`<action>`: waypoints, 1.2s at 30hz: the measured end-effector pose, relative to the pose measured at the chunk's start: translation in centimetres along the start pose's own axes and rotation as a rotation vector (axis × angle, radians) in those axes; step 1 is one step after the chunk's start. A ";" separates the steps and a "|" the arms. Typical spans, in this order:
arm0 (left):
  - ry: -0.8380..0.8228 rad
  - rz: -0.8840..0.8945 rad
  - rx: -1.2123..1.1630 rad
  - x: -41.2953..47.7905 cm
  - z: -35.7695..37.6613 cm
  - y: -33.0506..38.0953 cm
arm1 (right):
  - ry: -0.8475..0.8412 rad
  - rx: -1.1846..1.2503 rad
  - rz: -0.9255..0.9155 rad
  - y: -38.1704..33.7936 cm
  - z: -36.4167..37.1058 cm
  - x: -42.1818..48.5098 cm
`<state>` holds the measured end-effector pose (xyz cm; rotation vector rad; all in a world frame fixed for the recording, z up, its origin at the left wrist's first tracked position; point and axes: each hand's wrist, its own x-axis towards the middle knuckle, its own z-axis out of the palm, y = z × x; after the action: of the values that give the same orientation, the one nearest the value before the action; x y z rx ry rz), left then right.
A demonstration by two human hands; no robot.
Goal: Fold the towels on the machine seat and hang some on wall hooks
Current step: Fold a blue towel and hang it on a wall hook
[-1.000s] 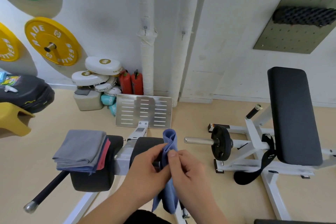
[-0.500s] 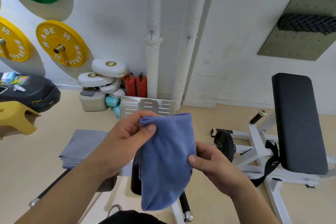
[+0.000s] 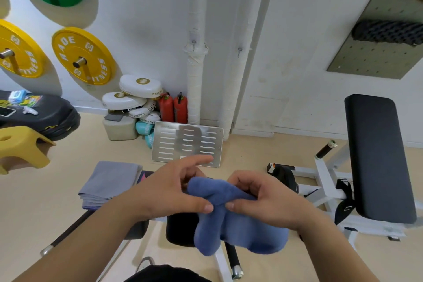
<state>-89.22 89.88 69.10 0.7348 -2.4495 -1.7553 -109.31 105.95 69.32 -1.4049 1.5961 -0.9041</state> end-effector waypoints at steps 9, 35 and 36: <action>0.028 -0.014 0.062 0.2 0.9 -0.3 | 0.035 -0.085 0.182 5.2 0.2 -0.6; 0.656 -0.425 -0.087 -9.9 3.8 -11.2 | 0.306 0.321 0.505 1.8 22.4 5.3; 0.669 -0.410 -0.075 -11.1 3.9 -11.7 | 0.282 0.289 0.493 0.6 23.7 5.8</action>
<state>-76.43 94.86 59.78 1.5903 -1.8578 -1.3572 -88.36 100.17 58.28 -0.6596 1.8207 -1.0062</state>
